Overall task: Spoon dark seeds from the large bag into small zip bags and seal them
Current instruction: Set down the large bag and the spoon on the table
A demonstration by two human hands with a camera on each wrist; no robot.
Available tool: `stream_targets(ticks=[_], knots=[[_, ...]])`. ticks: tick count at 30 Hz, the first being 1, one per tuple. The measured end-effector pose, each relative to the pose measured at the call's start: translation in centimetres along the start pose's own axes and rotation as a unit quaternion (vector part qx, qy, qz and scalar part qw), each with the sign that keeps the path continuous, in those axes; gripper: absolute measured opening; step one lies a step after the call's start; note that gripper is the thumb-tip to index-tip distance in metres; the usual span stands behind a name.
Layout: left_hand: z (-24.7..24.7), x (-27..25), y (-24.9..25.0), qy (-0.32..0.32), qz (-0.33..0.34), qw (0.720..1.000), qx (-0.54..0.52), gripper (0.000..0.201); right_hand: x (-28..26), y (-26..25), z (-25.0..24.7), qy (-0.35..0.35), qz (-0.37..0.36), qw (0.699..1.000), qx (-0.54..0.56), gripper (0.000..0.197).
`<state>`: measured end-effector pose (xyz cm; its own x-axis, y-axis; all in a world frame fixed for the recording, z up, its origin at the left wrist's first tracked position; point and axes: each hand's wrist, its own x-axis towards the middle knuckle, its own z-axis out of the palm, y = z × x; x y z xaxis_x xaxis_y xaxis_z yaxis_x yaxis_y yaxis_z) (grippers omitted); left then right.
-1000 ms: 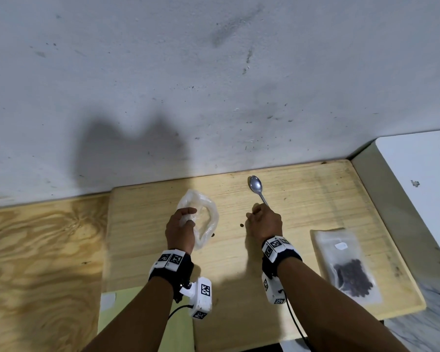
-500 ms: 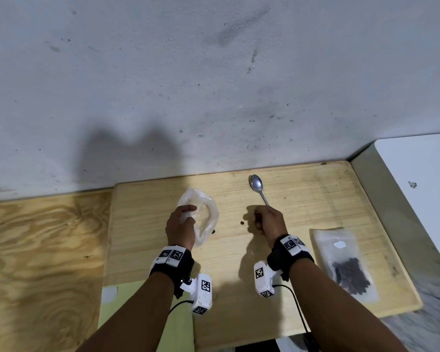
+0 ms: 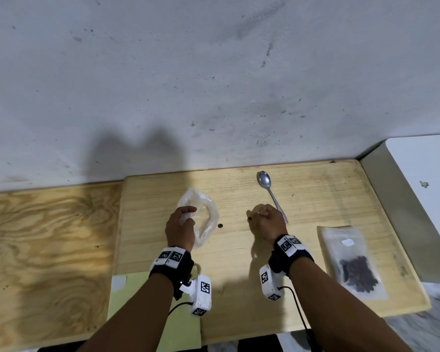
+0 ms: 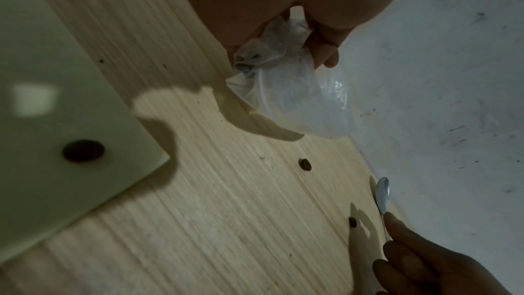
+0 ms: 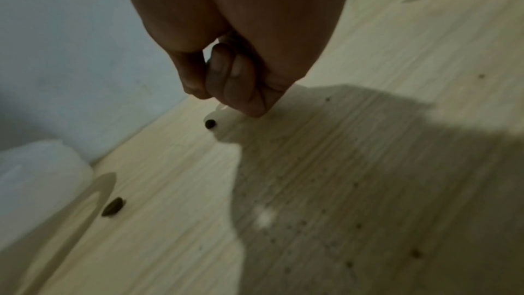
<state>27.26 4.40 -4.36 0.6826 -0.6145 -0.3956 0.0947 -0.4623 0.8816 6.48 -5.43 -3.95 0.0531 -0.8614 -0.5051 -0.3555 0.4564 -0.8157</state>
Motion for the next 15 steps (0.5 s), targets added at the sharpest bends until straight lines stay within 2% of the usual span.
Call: stream_targets(ticks=[2, 5, 7, 11, 13, 15], knots=[[-0.15, 0.13, -0.13, 0.000, -0.003, 1.000, 0.002, 0.039, 0.21, 0.39, -0.02, -0.012, 0.019, 0.999, 0.046, 0.006], [-0.16, 0.42, -0.15, -0.002, -0.006, 1.000, 0.000, 0.040, 0.27, 0.76, -0.13, -0.011, 0.015, 0.999, 0.037, 0.013], [-0.07, 0.59, -0.08, -0.003, -0.009, 1.000, -0.001, 0.040, 0.34, 0.78, -0.08, 0.007, 0.000, 0.999, -0.045, 0.011], [0.26, 0.77, 0.04, -0.009, -0.013, 1.000, 0.001, 0.038, 0.56, 0.94, 0.36, 0.009, -0.033, 0.980, -0.196, 0.024], [0.44, 0.83, 0.12, -0.009, -0.011, 1.000, 0.000, 0.037, 0.49, 0.86, 0.63, 0.012, -0.055, 0.969, -0.240, 0.019], [0.55, 0.84, 0.21, -0.009, -0.012, 1.000, 0.001, 0.036, 0.51, 1.05, 0.69, 0.016, -0.079, 0.965, -0.251, 0.006]])
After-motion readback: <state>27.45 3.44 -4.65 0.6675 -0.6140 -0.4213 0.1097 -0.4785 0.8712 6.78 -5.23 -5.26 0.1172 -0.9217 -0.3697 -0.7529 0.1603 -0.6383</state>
